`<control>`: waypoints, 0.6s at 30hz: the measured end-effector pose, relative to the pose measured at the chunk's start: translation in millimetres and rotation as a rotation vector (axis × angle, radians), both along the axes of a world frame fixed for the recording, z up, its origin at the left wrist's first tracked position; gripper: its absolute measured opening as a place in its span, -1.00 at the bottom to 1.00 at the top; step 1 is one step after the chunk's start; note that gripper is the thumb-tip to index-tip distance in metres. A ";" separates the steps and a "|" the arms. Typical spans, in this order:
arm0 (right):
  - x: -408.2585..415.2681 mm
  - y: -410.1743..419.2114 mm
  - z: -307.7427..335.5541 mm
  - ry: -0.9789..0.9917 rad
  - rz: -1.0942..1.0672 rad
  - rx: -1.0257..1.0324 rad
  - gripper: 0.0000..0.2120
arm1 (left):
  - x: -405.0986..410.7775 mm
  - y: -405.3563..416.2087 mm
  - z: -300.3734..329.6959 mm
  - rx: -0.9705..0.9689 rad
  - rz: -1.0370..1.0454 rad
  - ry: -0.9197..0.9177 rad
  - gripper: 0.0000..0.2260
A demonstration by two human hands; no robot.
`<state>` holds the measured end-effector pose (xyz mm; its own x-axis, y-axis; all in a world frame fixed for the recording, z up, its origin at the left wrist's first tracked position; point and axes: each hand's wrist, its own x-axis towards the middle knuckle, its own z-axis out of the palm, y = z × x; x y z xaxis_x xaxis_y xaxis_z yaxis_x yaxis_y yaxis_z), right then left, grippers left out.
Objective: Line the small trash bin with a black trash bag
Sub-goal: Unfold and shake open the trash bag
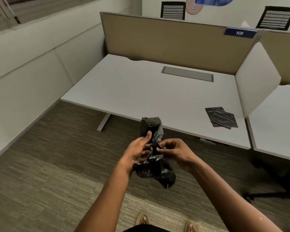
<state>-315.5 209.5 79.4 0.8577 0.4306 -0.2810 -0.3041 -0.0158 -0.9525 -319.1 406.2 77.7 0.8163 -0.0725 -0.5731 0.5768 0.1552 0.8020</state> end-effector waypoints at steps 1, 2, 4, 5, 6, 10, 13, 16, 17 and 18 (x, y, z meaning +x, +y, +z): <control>-1.8 1.7 -2.6 0.007 -0.015 -0.007 -0.84 | 0.3 -0.9 1.6 0.064 -0.053 -0.023 -0.15; -3.2 2.9 -4.5 0.018 -0.029 -0.007 -0.87 | -0.1 -2.1 0.8 0.139 -0.097 -0.044 -0.16; -3.5 3.9 -5.8 0.046 -0.059 0.012 -0.92 | 0.8 -0.1 -6.3 0.133 -0.105 -0.053 -0.28; -3.1 3.8 -5.9 0.069 -0.081 0.032 -0.95 | 0.5 0.4 -9.5 0.046 -0.067 -0.034 -0.38; -2.2 3.3 -6.1 0.102 -0.120 0.064 -0.94 | 0.5 0.6 -12.6 -0.034 -0.025 -0.020 -0.49; 6.5 -5.4 -9.9 0.287 -0.403 0.219 -0.83 | -4.1 12.2 -9.4 -0.174 0.079 -0.004 -0.72; 14.0 -20.5 -15.8 0.301 -0.640 0.269 -0.82 | -6.0 32.3 -10.0 -0.241 0.176 0.029 -0.71; 16.4 -36.2 -25.6 0.268 -0.820 0.261 -0.73 | -7.4 59.3 -18.1 -0.324 0.317 0.120 -0.70; 15.8 -40.4 -29.9 0.259 -0.845 0.219 -0.66 | -7.4 67.8 -21.5 -0.333 0.357 0.159 -0.69; 15.1 -43.7 -34.1 0.247 -0.842 0.156 -0.59 | -6.4 75.1 -25.1 -0.319 0.385 0.199 -0.70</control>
<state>-300.3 165.8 45.3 0.8295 -0.2665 -0.4908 -0.3536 0.4297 -0.8309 -325.6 481.3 52.6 0.6963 0.0148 -0.7176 0.5658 0.6038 0.5615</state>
